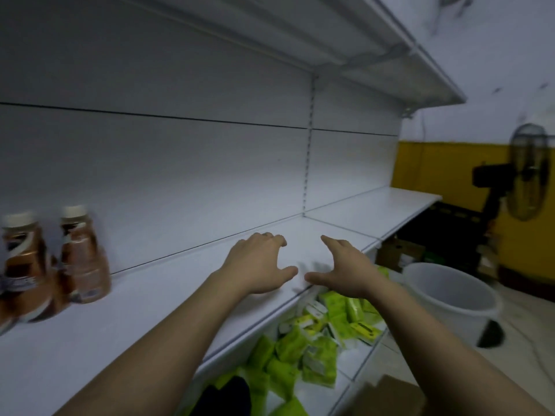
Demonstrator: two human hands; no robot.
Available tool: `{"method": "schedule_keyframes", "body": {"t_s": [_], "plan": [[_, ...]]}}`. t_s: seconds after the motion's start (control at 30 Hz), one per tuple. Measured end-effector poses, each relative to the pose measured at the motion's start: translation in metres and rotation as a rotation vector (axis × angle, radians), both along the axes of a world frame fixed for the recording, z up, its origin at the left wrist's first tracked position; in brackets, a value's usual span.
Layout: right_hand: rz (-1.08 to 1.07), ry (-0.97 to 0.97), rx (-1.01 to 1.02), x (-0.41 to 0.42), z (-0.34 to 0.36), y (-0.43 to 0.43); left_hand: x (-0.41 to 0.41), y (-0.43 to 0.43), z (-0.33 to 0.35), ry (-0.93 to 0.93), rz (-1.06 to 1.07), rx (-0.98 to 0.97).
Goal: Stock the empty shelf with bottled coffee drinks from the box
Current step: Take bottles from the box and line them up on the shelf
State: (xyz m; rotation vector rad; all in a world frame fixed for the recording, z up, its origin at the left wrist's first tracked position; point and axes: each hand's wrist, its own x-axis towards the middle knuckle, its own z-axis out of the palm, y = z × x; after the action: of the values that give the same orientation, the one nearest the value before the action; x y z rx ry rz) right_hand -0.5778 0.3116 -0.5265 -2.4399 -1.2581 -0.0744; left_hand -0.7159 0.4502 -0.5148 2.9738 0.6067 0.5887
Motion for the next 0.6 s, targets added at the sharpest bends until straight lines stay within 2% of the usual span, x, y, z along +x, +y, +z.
{"method": "schedule_keyframes", "body": {"t_s": [0.23,0.6], "plan": [[-0.203,-0.039,-0.024,0.033,0.0,-0.08,0.065,-0.059,-0.011,0.046,-0.24,-0.049],[-0.508,-0.014,-0.168,0.032,-0.033,-0.169,0.11,-0.129,-0.053,0.039,-0.51,-0.172]]}}
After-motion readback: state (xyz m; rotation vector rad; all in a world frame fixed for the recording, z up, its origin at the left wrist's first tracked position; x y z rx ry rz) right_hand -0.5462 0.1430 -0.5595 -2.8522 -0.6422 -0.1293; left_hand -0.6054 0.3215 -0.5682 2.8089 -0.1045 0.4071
